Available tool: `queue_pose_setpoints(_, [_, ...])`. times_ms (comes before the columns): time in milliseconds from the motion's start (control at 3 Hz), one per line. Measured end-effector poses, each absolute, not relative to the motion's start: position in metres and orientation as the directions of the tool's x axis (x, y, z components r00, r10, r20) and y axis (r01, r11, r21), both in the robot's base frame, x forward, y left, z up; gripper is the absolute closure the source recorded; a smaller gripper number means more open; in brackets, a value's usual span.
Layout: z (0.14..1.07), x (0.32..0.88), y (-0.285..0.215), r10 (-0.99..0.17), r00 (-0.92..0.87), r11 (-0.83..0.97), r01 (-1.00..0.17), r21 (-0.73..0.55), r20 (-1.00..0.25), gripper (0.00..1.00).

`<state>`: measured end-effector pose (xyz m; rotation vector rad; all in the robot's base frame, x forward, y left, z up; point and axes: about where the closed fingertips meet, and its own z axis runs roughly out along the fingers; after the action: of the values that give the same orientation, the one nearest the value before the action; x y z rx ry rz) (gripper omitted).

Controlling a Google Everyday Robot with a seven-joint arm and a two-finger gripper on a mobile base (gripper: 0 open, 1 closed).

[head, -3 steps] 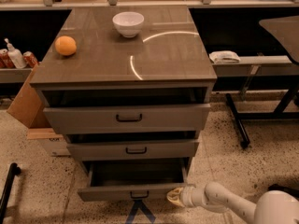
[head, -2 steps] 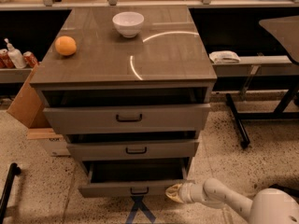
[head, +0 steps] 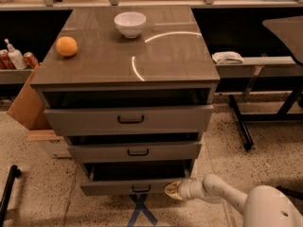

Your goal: Close bottom drawer

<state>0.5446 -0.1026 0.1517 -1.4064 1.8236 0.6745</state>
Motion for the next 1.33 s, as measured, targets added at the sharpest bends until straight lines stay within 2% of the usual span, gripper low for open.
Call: queue_pose_setpoints(1333, [0.171,0.577,-0.087,-0.589,-0.114,0.294,-0.952,-0.081,-0.8,1.0])
